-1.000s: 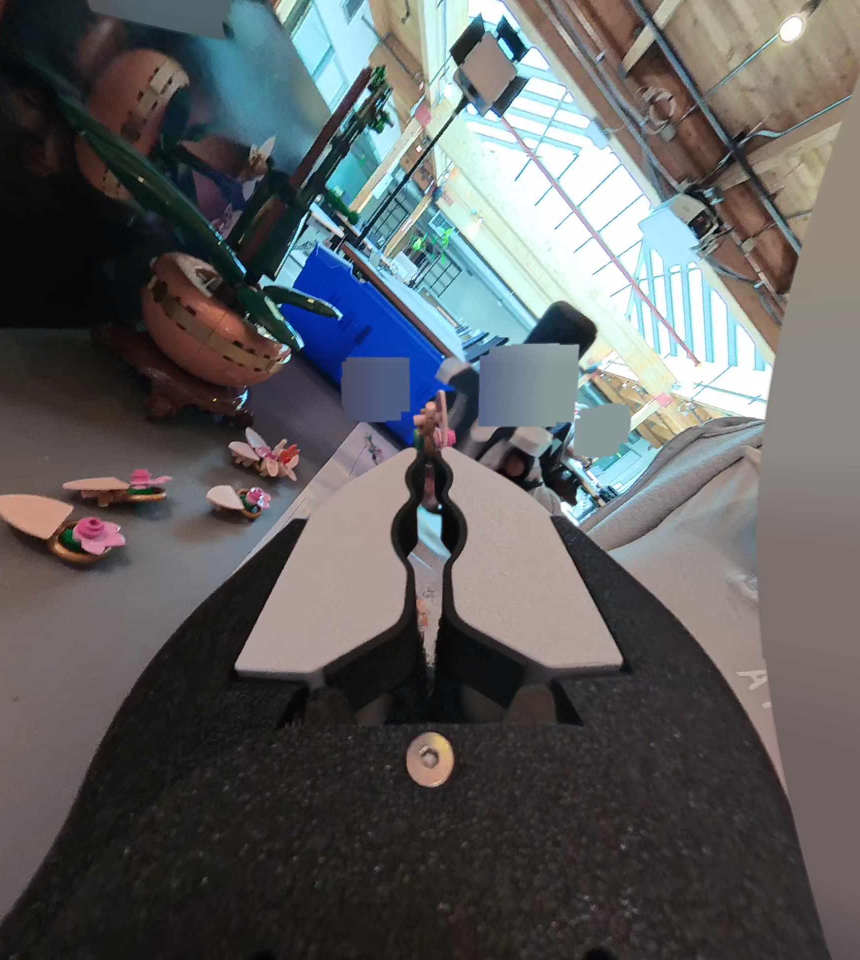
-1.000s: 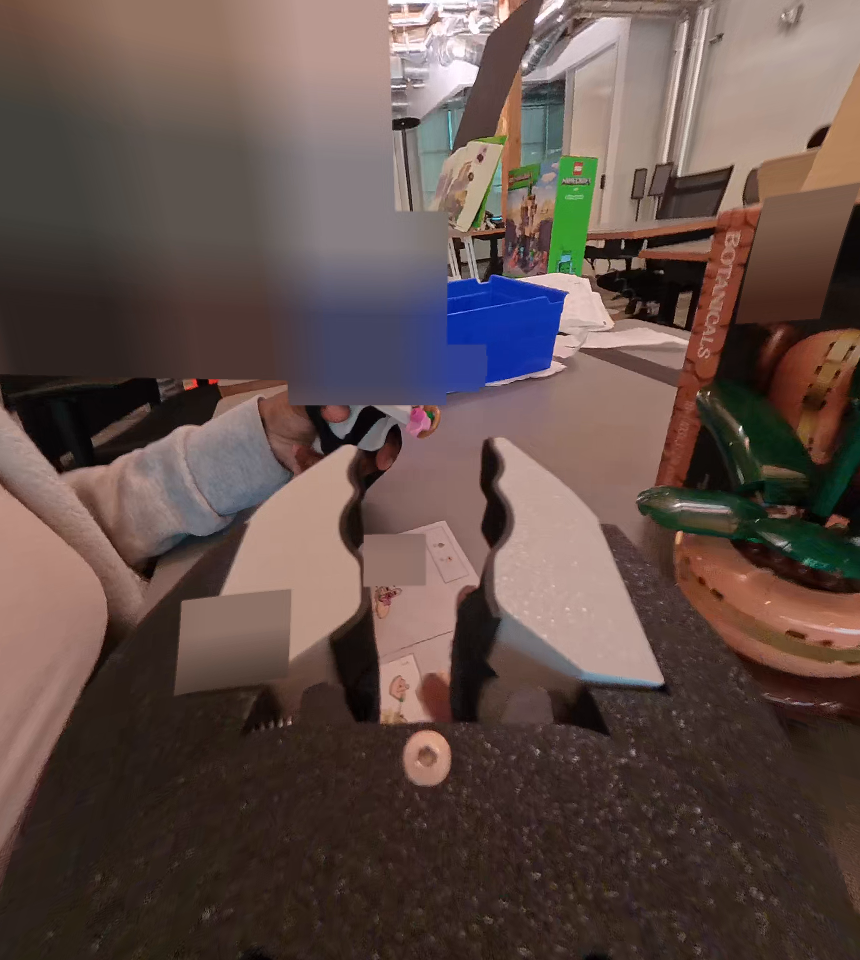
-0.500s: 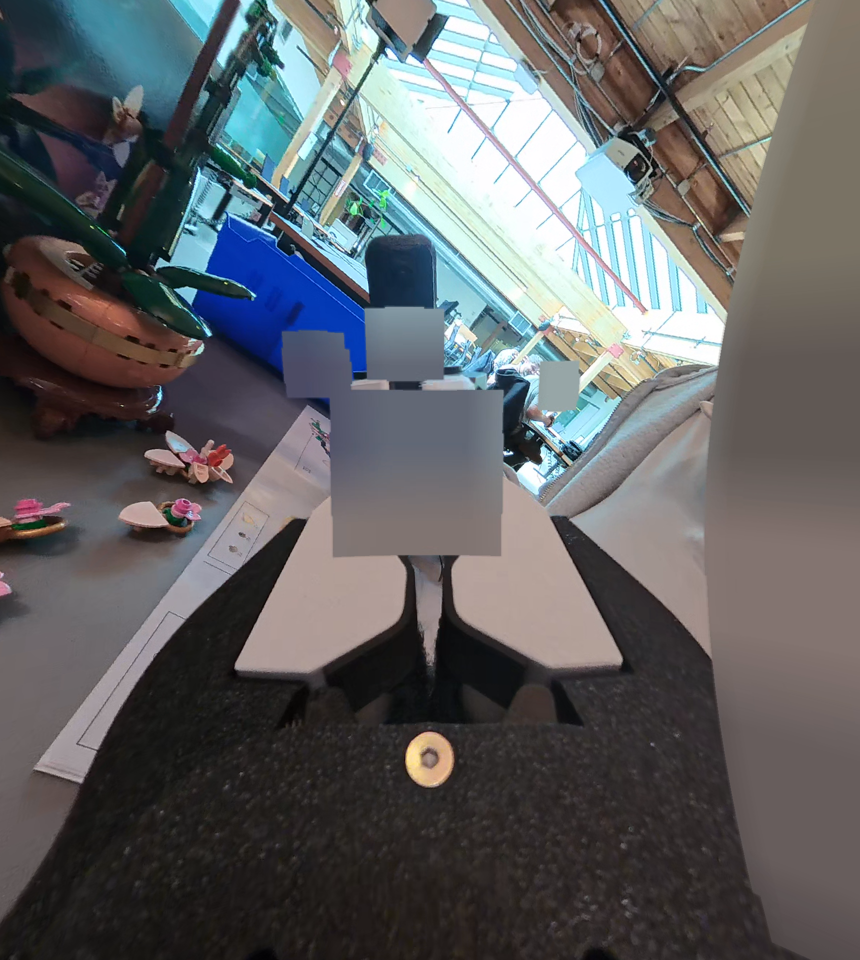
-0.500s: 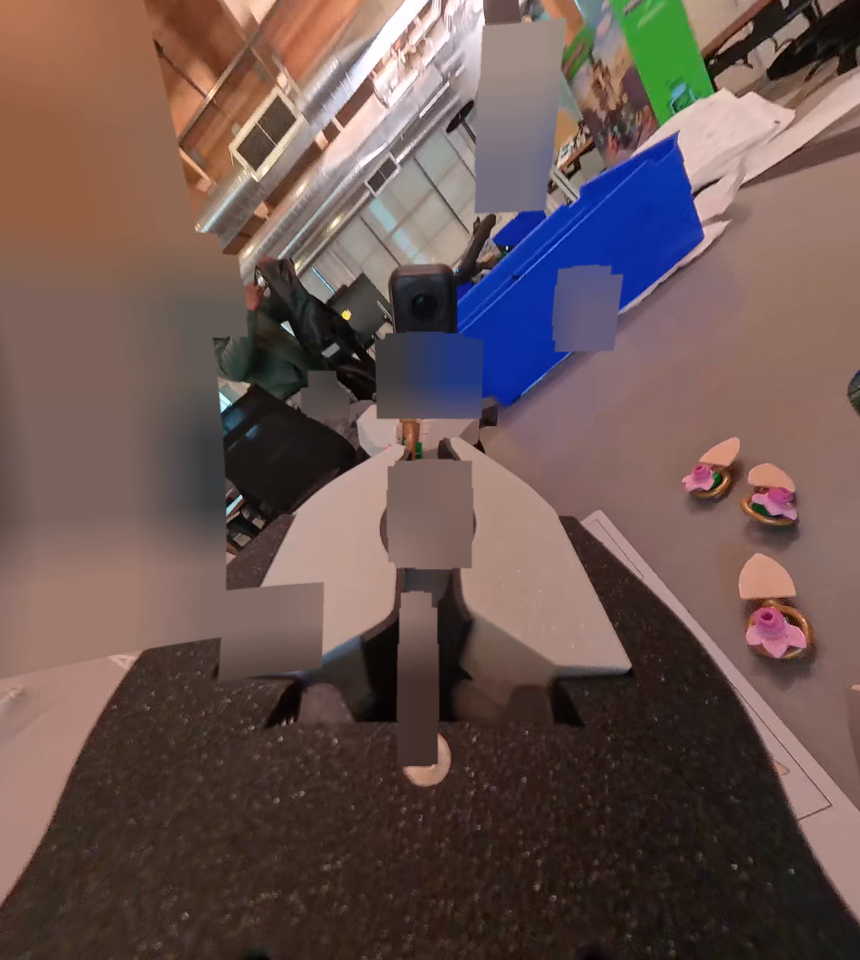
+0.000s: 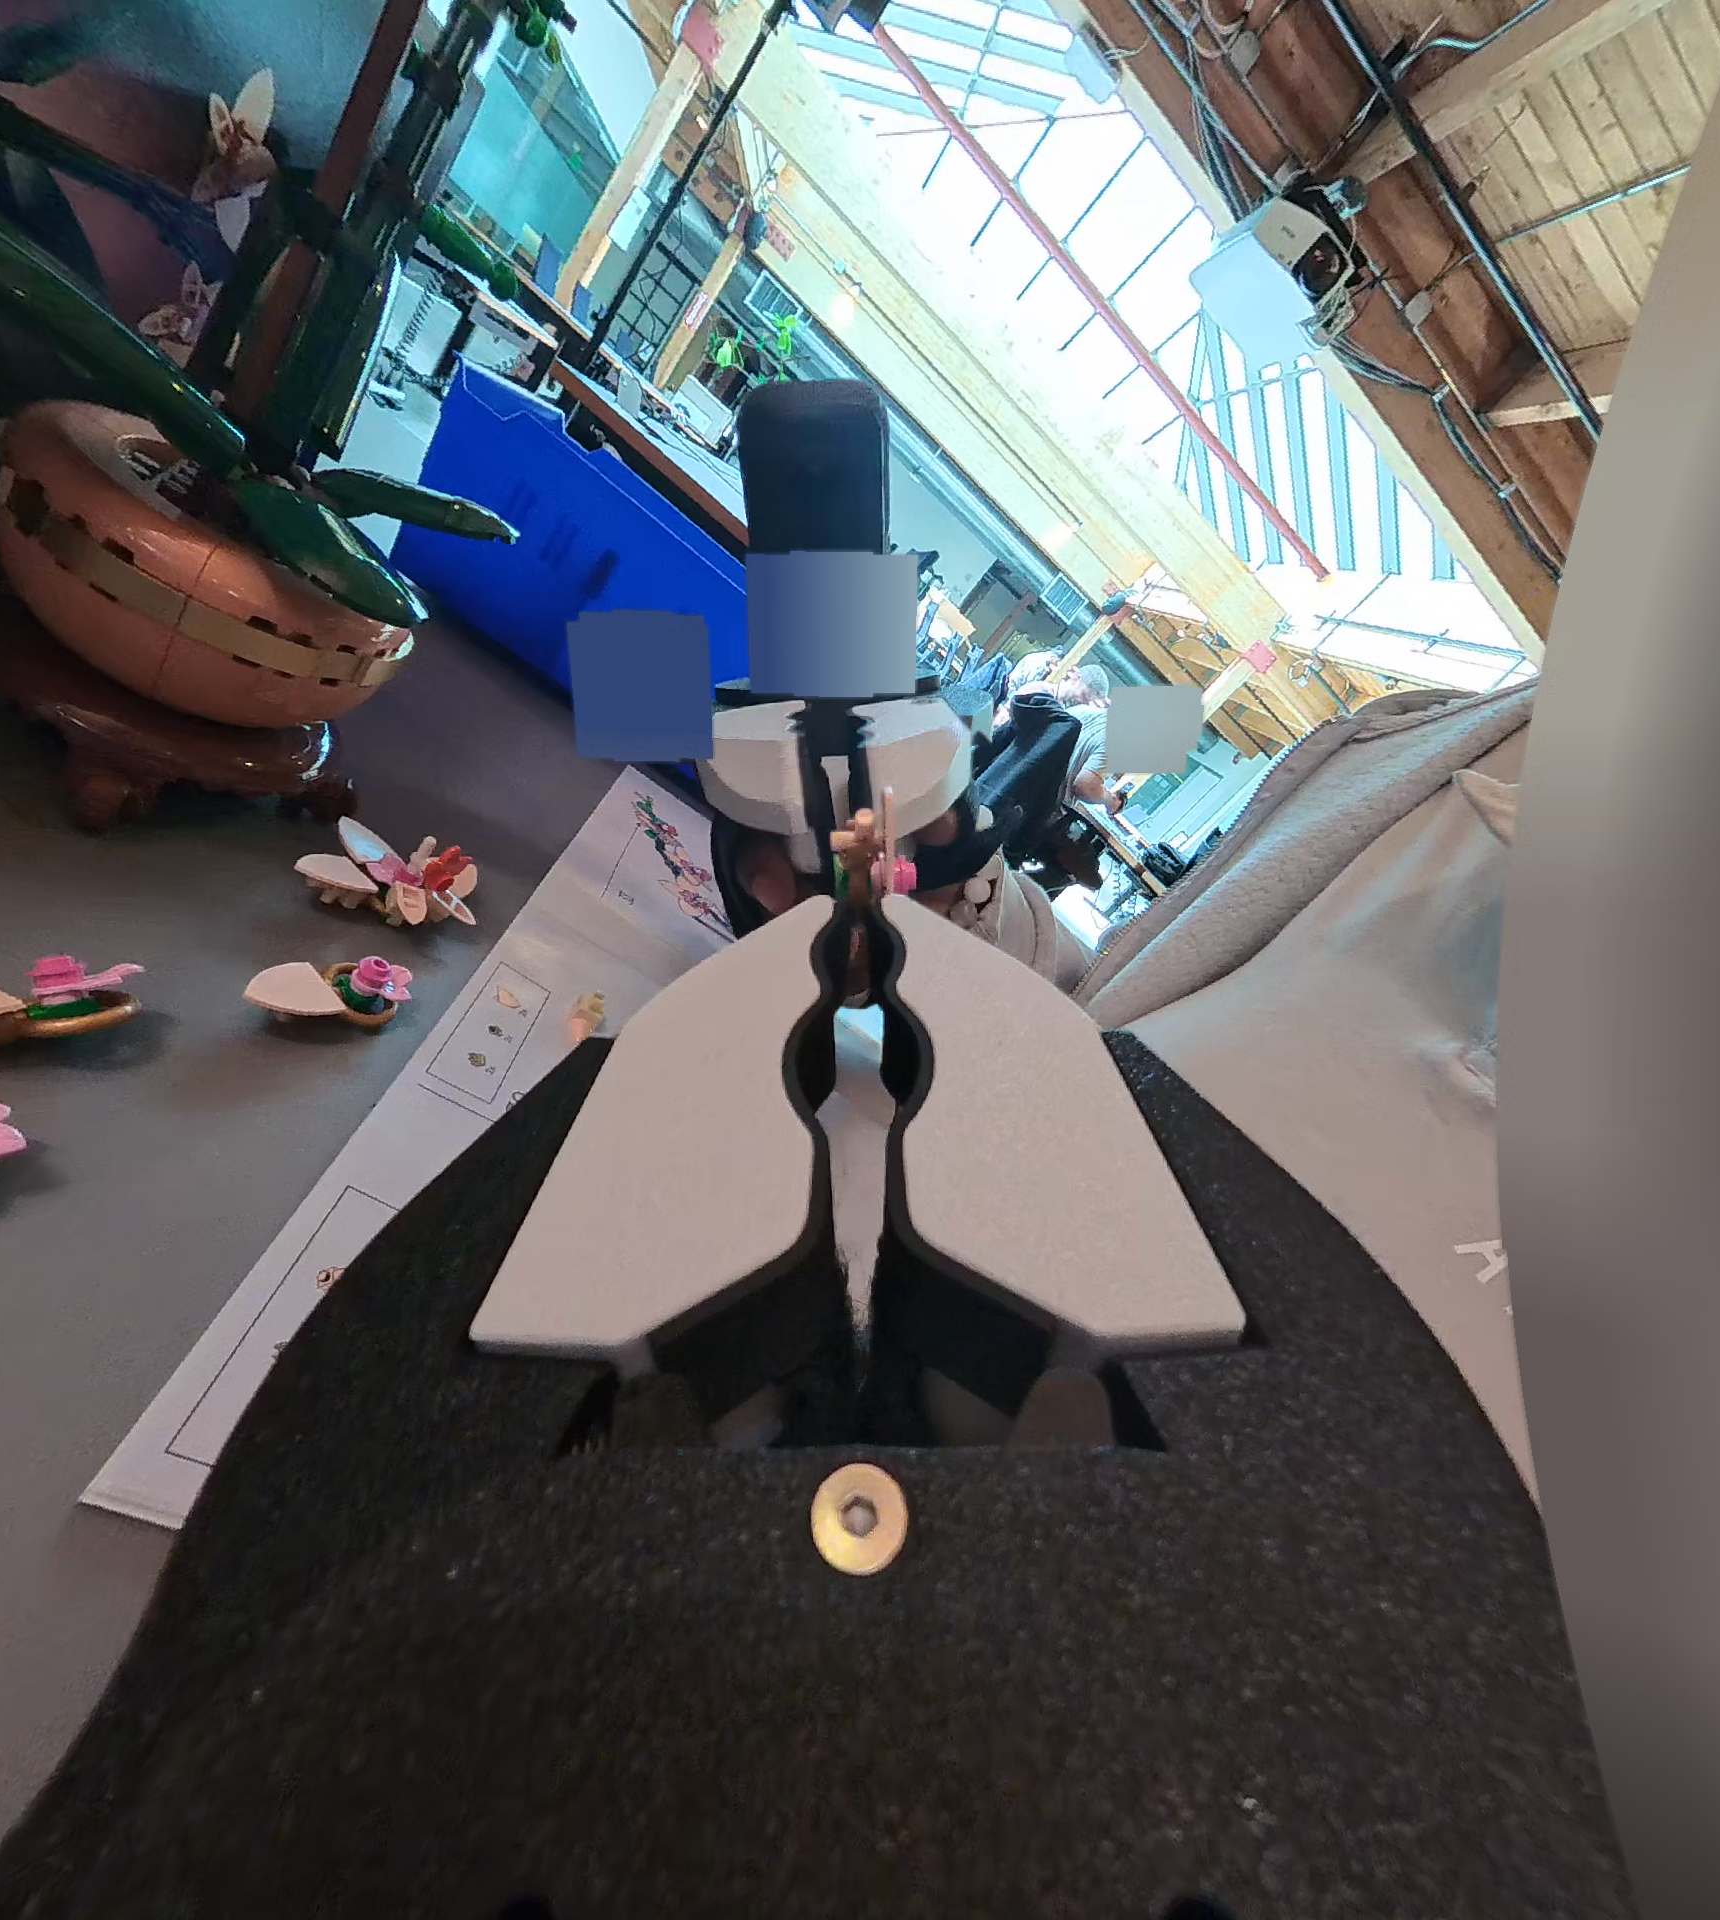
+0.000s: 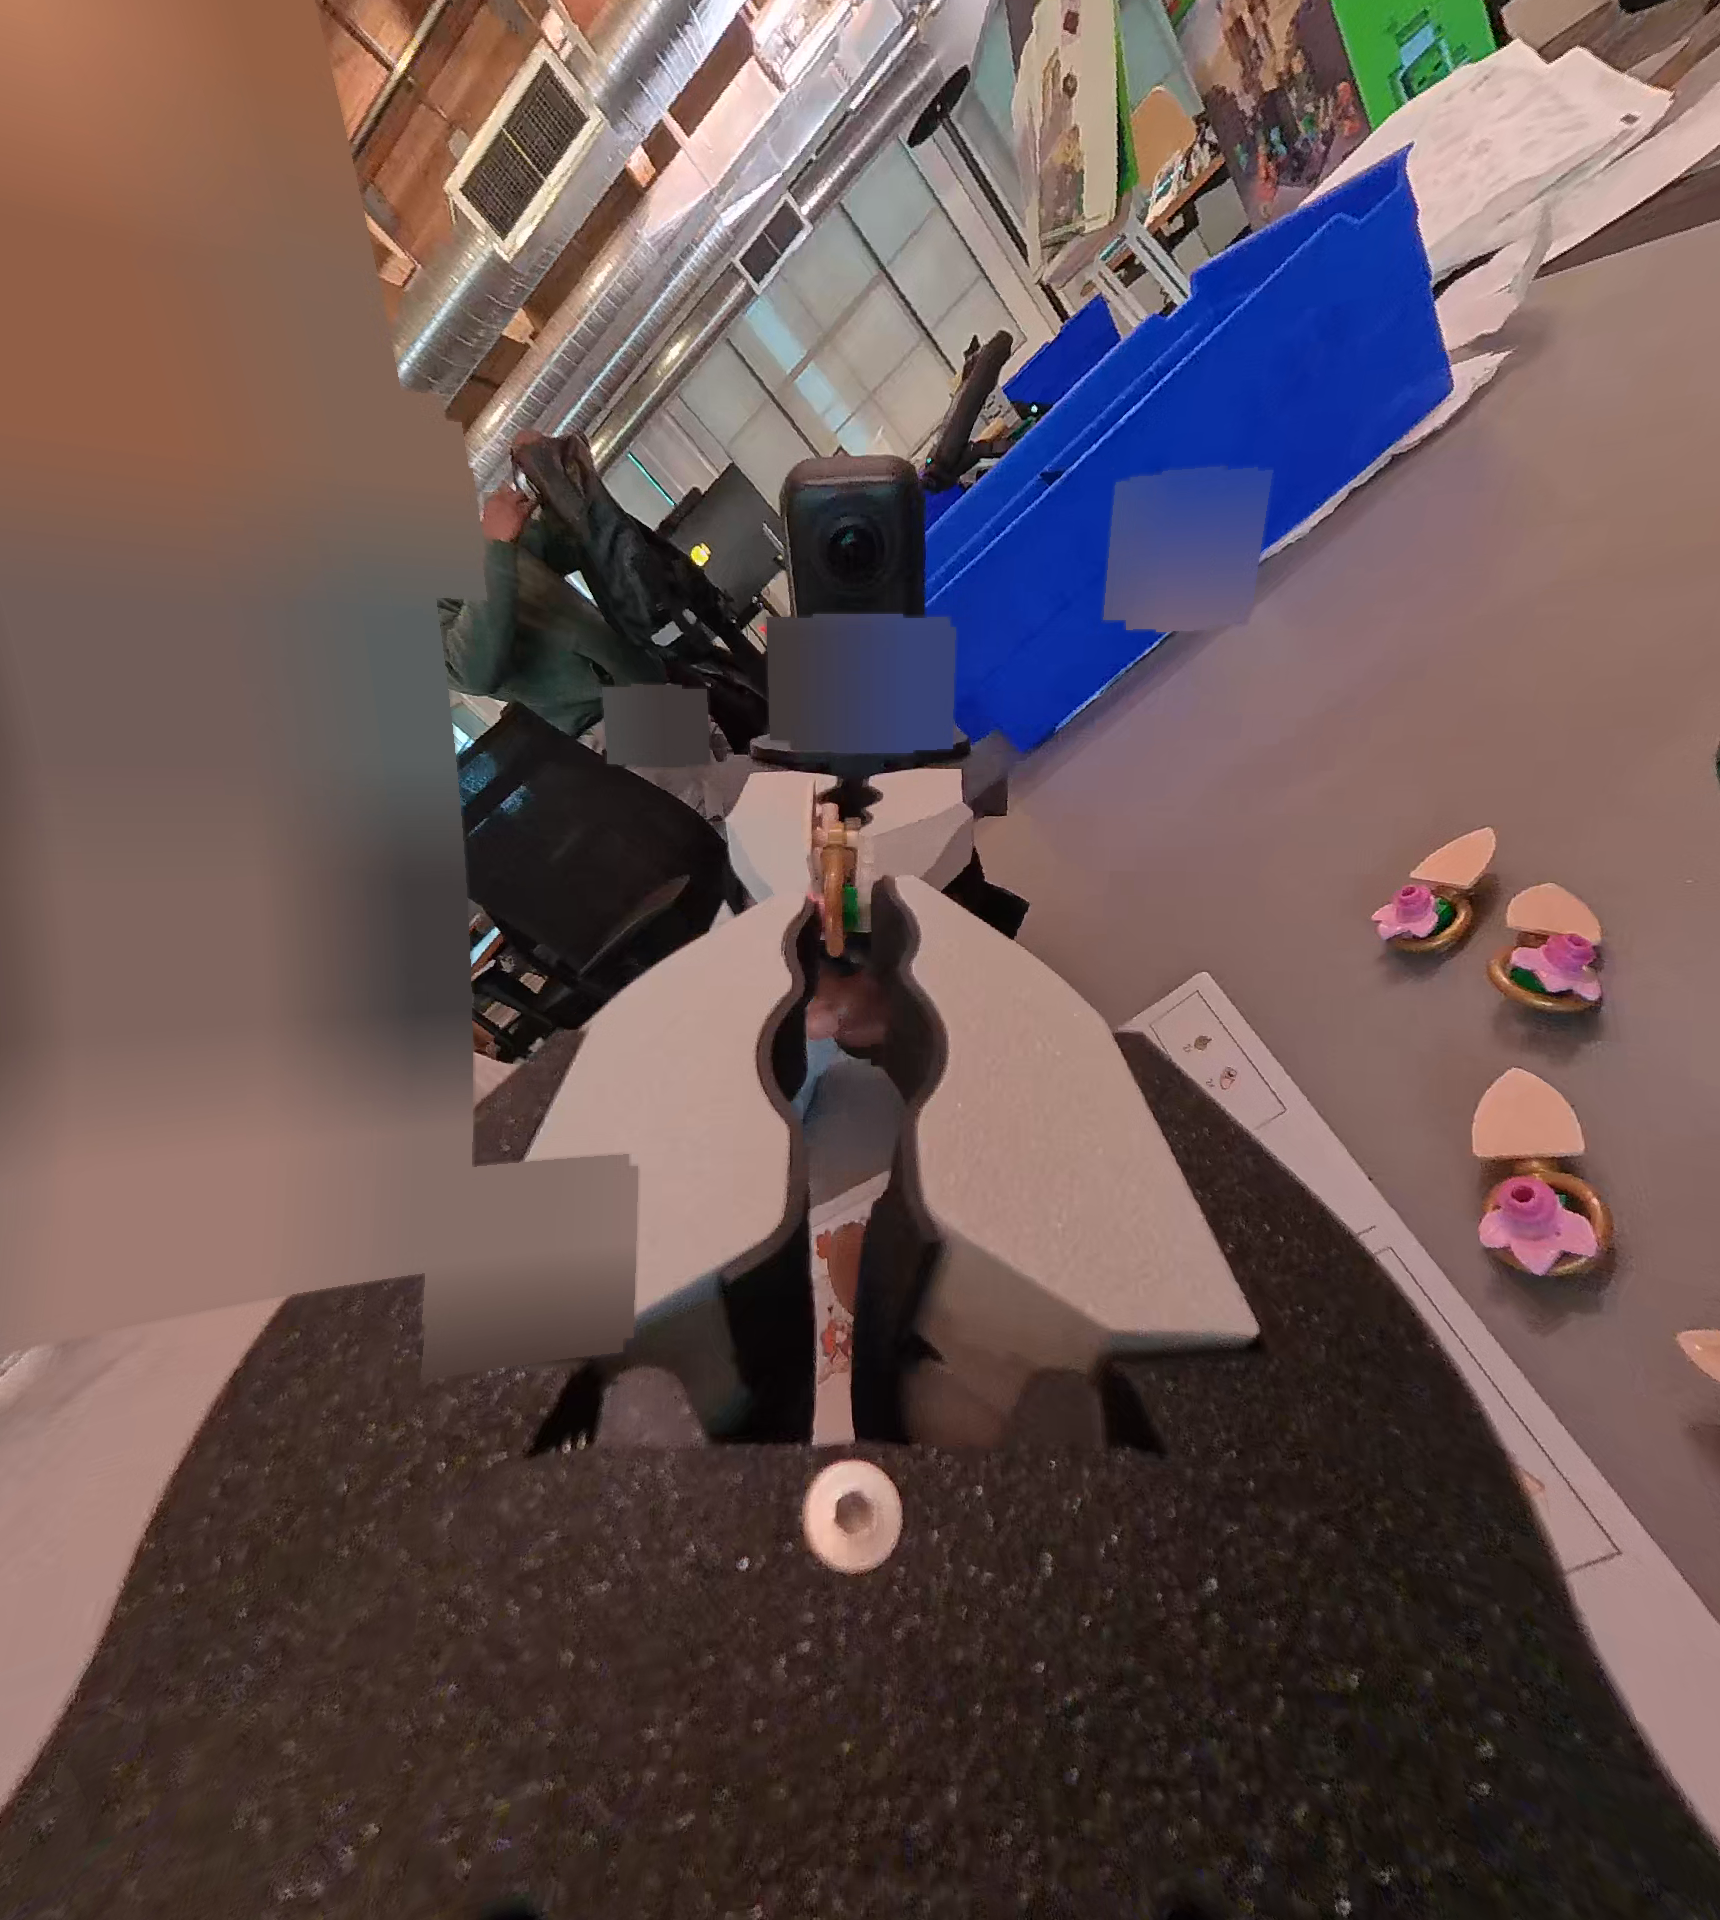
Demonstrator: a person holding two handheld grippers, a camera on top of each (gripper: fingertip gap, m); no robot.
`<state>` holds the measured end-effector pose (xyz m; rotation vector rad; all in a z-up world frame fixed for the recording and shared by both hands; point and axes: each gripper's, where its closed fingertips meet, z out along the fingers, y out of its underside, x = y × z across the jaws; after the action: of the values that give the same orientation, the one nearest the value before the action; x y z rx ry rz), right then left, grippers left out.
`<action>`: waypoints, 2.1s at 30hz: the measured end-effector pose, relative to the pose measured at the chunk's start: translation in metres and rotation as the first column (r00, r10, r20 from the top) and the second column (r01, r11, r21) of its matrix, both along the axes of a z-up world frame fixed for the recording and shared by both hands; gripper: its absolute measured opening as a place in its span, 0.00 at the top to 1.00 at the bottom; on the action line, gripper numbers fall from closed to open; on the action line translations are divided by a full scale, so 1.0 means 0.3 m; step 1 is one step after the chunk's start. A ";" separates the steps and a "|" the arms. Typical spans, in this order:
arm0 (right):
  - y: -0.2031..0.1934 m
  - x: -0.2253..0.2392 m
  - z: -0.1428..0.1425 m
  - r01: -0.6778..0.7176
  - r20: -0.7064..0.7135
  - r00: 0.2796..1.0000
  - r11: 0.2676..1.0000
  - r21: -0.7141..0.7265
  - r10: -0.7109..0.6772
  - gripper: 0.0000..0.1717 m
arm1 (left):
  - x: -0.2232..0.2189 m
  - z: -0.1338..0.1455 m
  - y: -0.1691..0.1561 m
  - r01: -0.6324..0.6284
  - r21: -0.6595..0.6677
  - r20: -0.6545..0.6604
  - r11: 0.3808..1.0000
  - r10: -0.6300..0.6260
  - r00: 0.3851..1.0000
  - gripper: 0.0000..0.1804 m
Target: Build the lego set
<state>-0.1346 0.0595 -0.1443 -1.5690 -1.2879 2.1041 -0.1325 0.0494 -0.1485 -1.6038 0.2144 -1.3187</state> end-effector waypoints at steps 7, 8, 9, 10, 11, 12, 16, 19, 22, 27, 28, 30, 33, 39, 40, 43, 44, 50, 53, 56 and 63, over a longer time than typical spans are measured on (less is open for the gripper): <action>-0.020 -0.004 -0.024 -0.051 0.040 0.998 0.999 -0.003 0.051 0.96 | 0.021 -0.023 -0.005 0.027 -0.020 -0.045 0.999 -0.028 0.999 0.99; -0.022 -0.002 -0.023 -0.060 0.035 0.998 0.998 -0.005 0.060 0.99 | 0.022 -0.025 -0.006 0.028 -0.022 -0.049 0.999 -0.029 0.998 0.98; -0.023 -0.001 -0.025 -0.062 0.034 0.997 0.998 -0.005 0.062 0.99 | 0.023 -0.026 -0.006 0.030 -0.023 -0.051 0.999 -0.031 0.998 0.98; -0.022 0.000 -0.026 -0.062 0.037 0.997 0.998 -0.005 0.062 0.99 | 0.024 -0.027 -0.007 0.030 -0.024 -0.054 0.999 -0.032 0.998 0.98; -0.020 0.000 -0.029 -0.062 0.040 0.997 0.998 -0.008 0.063 0.99 | 0.024 -0.028 -0.006 0.030 -0.025 -0.056 0.999 -0.032 0.998 0.98; -0.019 0.001 -0.030 -0.062 0.041 0.997 0.998 -0.015 0.063 0.99 | 0.024 -0.028 -0.007 0.031 -0.025 -0.055 0.999 -0.032 0.998 0.98; -0.011 -0.003 -0.029 -0.042 0.037 0.998 0.997 -0.063 0.044 1.00 | 0.016 -0.019 -0.002 0.017 -0.021 -0.035 1.000 -0.017 0.999 0.97; -0.011 -0.007 -0.026 -0.027 0.026 0.999 0.996 -0.081 0.029 1.00 | 0.006 -0.016 0.004 -0.004 -0.015 -0.032 1.000 0.004 0.999 0.97; -0.011 -0.013 -0.021 -0.011 0.018 1.000 0.997 -0.077 0.012 1.00 | 0.005 -0.017 0.005 -0.009 -0.012 -0.037 1.000 0.008 0.999 0.97; -0.011 -0.015 -0.018 0.006 0.007 1.000 0.998 -0.060 -0.006 1.00 | 0.002 -0.022 0.007 -0.020 -0.003 -0.063 1.000 0.020 0.998 0.95; -0.011 -0.018 -0.016 0.009 0.002 1.000 0.998 -0.059 -0.009 1.00 | 0.001 -0.024 0.009 -0.026 -0.004 -0.069 1.000 0.025 0.997 0.95; -0.012 -0.025 -0.013 0.015 -0.008 1.000 0.998 -0.053 -0.016 1.00 | 0.000 -0.024 0.008 -0.027 0.000 -0.075 1.000 0.027 0.997 0.95; -0.015 -0.029 -0.010 0.014 -0.012 1.000 0.998 -0.059 -0.014 1.00 | 0.002 -0.018 0.004 -0.028 0.026 -0.087 0.999 0.030 0.996 0.97; -0.016 -0.018 -0.018 0.021 -0.006 1.000 0.999 -0.046 -0.021 1.00 | 0.009 -0.028 0.003 -0.032 0.046 -0.142 0.998 0.038 0.989 0.99; -0.016 -0.017 -0.018 0.024 -0.007 1.000 0.999 -0.040 -0.024 1.00 | 0.010 -0.028 0.003 -0.030 0.044 -0.140 0.999 0.036 0.989 0.99; -0.018 -0.014 -0.022 0.027 -0.009 1.000 1.000 -0.001 -0.027 1.00 | 0.014 -0.032 0.000 -0.020 0.037 -0.145 0.999 0.025 0.989 0.99; -0.021 -0.012 -0.022 0.024 -0.013 1.000 1.000 0.014 -0.024 1.00 | 0.017 -0.032 -0.003 -0.013 0.038 -0.147 0.999 0.018 0.989 0.99; -0.020 0.006 -0.021 0.022 -0.038 0.999 0.991 0.131 -0.017 0.95 | 0.021 -0.039 -0.002 -0.006 0.024 -0.153 1.000 0.010 0.988 0.99; 0.009 0.018 -0.001 0.077 -0.072 0.995 0.977 0.199 -0.064 0.89 | 0.004 -0.037 0.004 -0.027 0.010 -0.130 1.000 0.028 0.991 0.99; 0.059 0.043 0.005 0.167 -0.098 0.985 0.928 0.333 -0.142 0.82 | -0.023 -0.051 0.021 -0.074 -0.031 -0.121 0.997 0.070 0.990 0.99; 0.177 0.211 -0.002 0.291 -0.129 0.950 0.658 0.694 -0.284 0.69 | -0.061 -0.063 0.047 -0.153 -0.079 -0.110 0.985 0.144 0.983 0.99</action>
<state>-0.0714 0.1124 -0.1450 -1.2796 -1.4738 1.1783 -0.1509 0.0636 -0.1673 -1.7297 0.0988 -1.1447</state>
